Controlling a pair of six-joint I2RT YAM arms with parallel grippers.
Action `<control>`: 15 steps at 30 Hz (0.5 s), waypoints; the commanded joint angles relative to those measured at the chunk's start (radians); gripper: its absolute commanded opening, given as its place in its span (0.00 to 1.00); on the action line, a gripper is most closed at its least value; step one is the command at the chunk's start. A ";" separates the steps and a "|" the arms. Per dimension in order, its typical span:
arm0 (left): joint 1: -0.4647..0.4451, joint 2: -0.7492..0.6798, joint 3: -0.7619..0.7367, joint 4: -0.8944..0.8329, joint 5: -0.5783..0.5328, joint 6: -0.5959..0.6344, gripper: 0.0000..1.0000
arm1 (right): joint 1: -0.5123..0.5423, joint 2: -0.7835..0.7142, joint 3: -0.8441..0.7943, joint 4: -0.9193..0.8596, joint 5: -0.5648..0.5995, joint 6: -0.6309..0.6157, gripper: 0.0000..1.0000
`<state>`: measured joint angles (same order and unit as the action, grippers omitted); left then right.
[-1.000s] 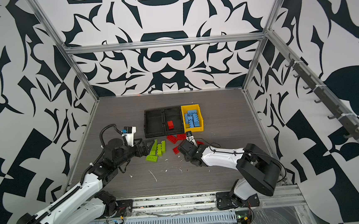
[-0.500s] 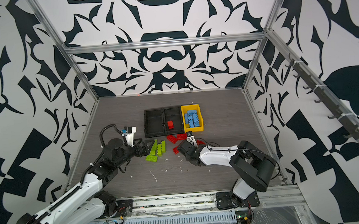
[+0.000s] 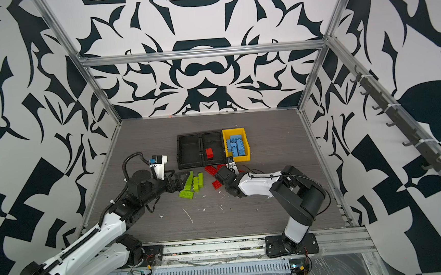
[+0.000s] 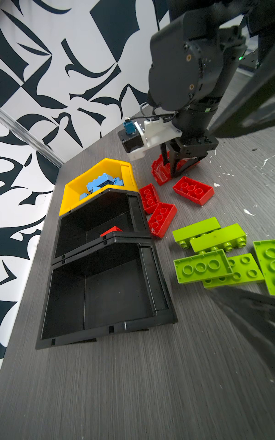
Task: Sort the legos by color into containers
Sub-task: 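Lift the red arch with the right gripper toward the black bin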
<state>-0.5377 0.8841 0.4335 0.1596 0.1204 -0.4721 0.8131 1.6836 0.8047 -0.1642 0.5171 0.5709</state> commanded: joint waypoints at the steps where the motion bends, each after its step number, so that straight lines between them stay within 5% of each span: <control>1: 0.003 -0.008 0.009 0.014 0.006 -0.003 1.00 | 0.003 -0.008 0.009 -0.057 -0.023 -0.028 0.38; 15: 0.004 -0.010 0.009 0.012 0.002 -0.004 1.00 | 0.005 -0.319 -0.027 -0.029 -0.099 -0.129 0.26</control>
<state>-0.5377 0.8837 0.4335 0.1596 0.1200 -0.4721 0.8139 1.4094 0.7509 -0.1970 0.4564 0.4896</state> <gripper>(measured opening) 0.998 0.354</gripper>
